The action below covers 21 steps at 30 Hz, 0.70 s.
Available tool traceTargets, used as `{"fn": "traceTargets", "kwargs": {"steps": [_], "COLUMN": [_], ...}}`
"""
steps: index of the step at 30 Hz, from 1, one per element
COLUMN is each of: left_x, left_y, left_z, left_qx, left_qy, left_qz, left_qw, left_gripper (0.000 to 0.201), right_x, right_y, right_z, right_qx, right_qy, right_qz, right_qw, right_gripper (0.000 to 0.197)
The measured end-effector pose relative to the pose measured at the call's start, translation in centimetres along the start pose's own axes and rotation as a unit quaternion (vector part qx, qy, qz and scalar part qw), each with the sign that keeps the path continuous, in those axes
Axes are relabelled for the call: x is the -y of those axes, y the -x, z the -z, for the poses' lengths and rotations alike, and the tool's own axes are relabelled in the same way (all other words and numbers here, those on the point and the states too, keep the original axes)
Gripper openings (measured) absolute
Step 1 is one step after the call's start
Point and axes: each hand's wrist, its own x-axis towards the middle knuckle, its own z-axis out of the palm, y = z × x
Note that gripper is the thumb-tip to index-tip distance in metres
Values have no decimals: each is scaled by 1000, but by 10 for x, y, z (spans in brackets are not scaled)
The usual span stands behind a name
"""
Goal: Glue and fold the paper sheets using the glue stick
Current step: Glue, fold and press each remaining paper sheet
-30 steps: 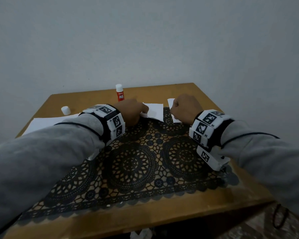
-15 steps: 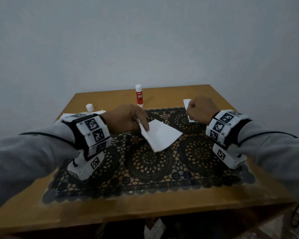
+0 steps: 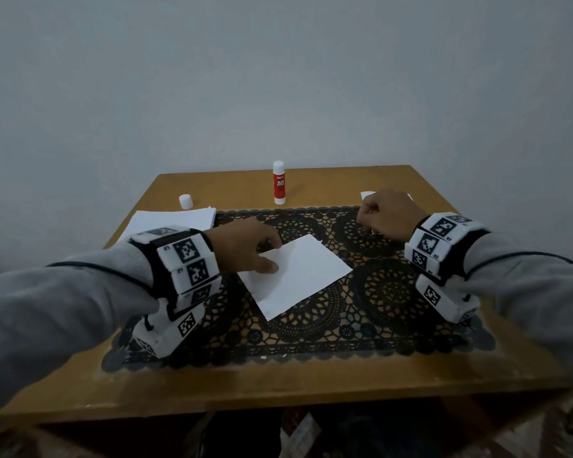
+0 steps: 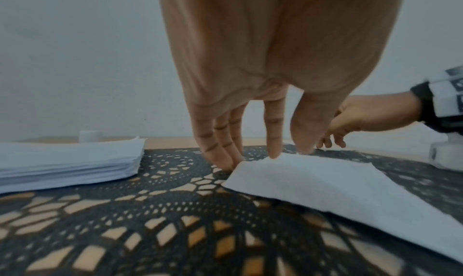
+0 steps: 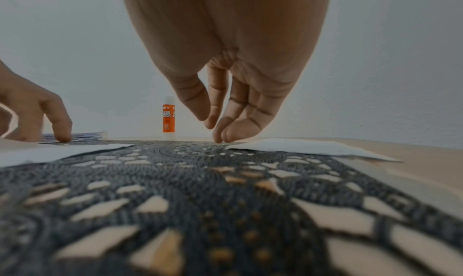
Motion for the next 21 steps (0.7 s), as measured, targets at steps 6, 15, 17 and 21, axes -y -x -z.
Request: {"fn": "traceTargets", "kwargs": {"steps": [6, 15, 17, 21], "left_x": [-11, -13, -15, -11], "left_y": [-10, -6, -4, -3], "left_z": [-7, -10, -12, -15], "left_qx": [-4, -47, -48, -61], "left_qy": [36, 56, 46, 52], "left_qz": [17, -18, -11, 9], "left_qw": [999, 997, 998, 997], "left_gripper": [70, 64, 62, 58], "right_x": [1, 1, 3, 10], "right_y": [1, 0, 1, 3], "right_z": [0, 0, 1, 2], "right_qx": [-5, 4, 11, 29], "right_qy": [6, 3, 12, 52], "right_qz": [7, 8, 10, 35], "right_qw": [1000, 1000, 1000, 998], "right_gripper": [18, 17, 17, 15]}}
